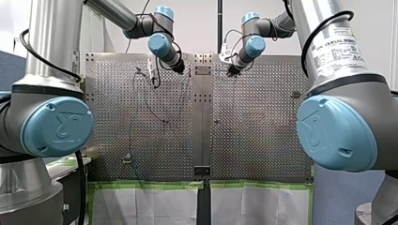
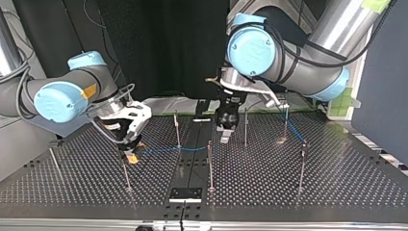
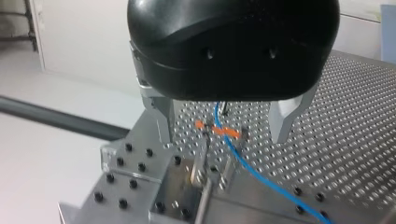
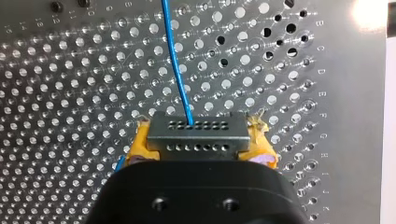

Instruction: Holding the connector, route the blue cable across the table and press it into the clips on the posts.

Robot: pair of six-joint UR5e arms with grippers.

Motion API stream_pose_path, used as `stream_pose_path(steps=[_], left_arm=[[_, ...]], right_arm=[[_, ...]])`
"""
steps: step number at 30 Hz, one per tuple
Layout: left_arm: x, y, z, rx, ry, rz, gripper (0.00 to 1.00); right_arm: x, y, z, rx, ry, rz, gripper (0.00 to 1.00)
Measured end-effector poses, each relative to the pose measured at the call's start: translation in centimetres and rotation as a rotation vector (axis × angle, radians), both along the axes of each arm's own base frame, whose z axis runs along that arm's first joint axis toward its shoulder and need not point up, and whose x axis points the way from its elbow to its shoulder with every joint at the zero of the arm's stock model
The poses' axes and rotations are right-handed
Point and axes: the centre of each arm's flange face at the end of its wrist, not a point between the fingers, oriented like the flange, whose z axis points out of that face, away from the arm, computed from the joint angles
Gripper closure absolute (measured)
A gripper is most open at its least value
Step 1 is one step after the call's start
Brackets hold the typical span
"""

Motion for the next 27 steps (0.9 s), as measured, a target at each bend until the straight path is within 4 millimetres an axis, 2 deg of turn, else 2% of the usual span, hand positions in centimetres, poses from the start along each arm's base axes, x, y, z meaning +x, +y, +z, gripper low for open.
stream_pose_path(steps=[12, 27], left_arm=[[-1.4, -4.1, 2.1, -0.017, -0.073, -0.003, 0.0], [-1.8, -10.7, 0.9, 0.05, -0.041, -0.018, 0.0]], right_arm=[[-0.1, -0.1, 0.0, 0.0, 0.0, -0.003, 1.0], [-0.1, -0.1, -0.1, 0.001, 0.0, 0.0, 1.0]])
